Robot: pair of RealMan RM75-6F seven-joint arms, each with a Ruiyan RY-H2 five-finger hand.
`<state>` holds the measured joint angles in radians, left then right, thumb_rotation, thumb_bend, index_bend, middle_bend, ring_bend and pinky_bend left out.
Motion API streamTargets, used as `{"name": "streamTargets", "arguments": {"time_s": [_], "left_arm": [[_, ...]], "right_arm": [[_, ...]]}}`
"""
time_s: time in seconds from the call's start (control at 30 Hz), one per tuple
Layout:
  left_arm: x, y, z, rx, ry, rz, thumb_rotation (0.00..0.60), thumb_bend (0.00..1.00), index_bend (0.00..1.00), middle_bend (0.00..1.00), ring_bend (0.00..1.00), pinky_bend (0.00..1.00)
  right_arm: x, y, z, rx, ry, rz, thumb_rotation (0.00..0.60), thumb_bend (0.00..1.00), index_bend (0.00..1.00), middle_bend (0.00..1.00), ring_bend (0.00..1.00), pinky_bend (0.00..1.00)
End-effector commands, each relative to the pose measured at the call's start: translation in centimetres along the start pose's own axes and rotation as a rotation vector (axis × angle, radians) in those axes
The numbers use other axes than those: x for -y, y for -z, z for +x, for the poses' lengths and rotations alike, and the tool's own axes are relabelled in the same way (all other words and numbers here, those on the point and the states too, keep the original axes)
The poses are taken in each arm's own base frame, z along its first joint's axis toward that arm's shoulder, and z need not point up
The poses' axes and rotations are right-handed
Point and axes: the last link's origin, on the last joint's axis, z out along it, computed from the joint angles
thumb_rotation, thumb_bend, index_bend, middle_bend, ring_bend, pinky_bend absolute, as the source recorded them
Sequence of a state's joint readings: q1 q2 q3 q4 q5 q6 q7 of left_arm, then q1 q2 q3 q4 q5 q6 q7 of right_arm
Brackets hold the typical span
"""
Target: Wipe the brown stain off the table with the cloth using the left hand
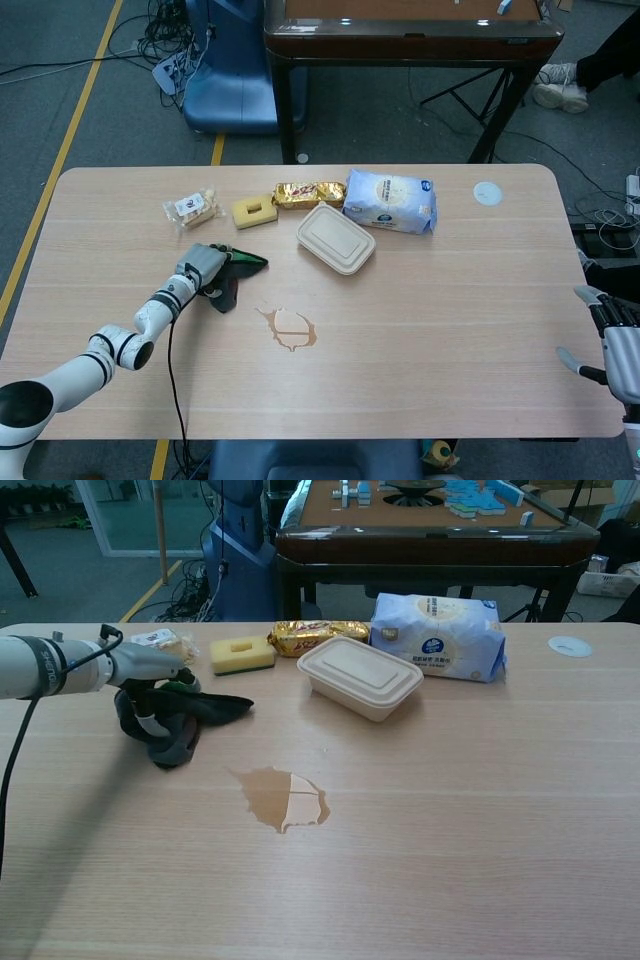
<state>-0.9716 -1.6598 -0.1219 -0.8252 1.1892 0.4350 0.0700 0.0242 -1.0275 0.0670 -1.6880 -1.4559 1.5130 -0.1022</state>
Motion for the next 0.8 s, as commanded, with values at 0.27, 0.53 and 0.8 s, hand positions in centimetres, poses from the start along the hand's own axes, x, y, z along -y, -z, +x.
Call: {"name": "streamTargets", "arguments": {"time_s": [0.27, 0.53, 0.8], "left_arm": [[0.0, 2.5, 0.3, -0.103, 0.142, -0.06, 0.6, 0.22, 0.57, 0.54, 0.55, 0.83], [-2.8, 5.2, 0.3, -0.143, 0.152, -0.221, 0.6, 0.22, 0.56, 0.55, 0.56, 0.83], [-7.8, 5.9, -1.6, -0.118, 0.063, -0.385, 0.6, 0.22, 0.54, 0.55, 0.55, 0.83]], "right_arm": [[0.2, 0.2, 0.1, -0.004, -0.004, 0.008, 0.6, 0.24, 0.15, 0.2, 0.23, 0.28], [0.5, 0.0, -0.1, 0.006, -0.01, 0.02, 0.6, 0.24, 0.15, 0.2, 0.23, 0.28], [0.5, 0.2, -0.2, 0.012, -0.015, 0.019, 0.6, 0.24, 0.15, 0.2, 0.23, 0.28]]}}
